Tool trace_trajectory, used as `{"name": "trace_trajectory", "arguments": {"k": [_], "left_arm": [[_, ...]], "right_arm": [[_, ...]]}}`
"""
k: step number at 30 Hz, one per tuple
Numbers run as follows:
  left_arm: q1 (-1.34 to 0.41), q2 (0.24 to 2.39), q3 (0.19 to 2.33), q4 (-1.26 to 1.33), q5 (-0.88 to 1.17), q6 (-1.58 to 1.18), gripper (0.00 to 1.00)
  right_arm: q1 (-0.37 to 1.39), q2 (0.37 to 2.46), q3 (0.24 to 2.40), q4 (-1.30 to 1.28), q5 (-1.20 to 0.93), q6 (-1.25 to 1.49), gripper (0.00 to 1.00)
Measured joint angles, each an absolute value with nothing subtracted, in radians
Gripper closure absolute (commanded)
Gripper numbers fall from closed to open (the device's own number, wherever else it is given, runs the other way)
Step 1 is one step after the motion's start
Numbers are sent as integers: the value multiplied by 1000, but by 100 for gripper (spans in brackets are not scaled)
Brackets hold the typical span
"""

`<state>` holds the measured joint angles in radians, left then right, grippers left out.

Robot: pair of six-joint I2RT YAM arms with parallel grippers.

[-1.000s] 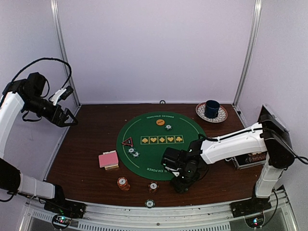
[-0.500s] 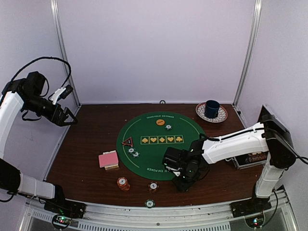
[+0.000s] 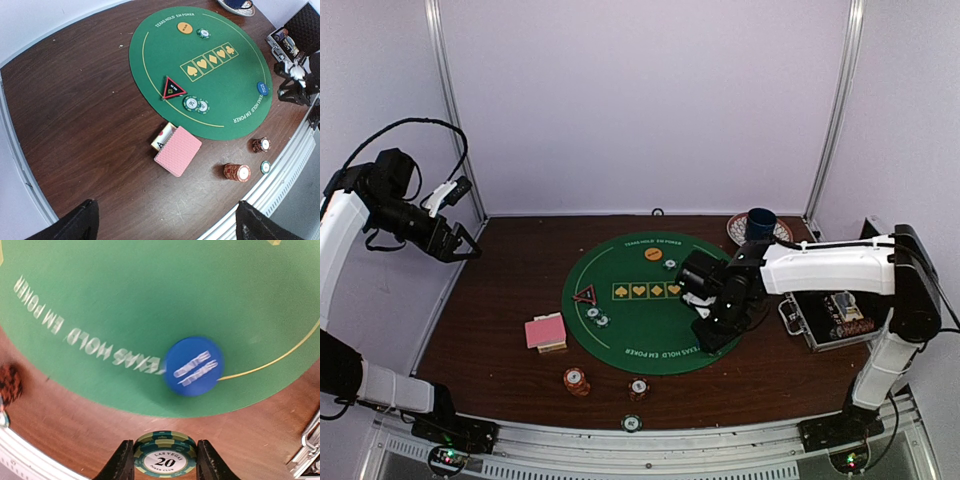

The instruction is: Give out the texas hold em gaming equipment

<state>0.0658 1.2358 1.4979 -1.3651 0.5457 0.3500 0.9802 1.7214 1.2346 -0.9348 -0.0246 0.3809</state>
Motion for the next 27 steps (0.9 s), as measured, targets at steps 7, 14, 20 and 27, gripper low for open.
{"name": "trace_trajectory", "arguments": {"k": [7, 14, 20, 27], "left_arm": [[66, 1236, 1498, -1365, 545, 350, 2], [66, 1236, 1498, -1366, 545, 350, 2], [66, 1236, 1500, -1367, 545, 350, 2], [66, 1236, 1500, -1367, 545, 350, 2]], "right_arm": [[799, 1745, 1247, -918, 6, 361, 89], [723, 1824, 1250, -868, 8, 355, 89], [710, 1868, 1250, -825, 7, 351, 85], [694, 1888, 1250, -792, 9, 348, 46]]}}
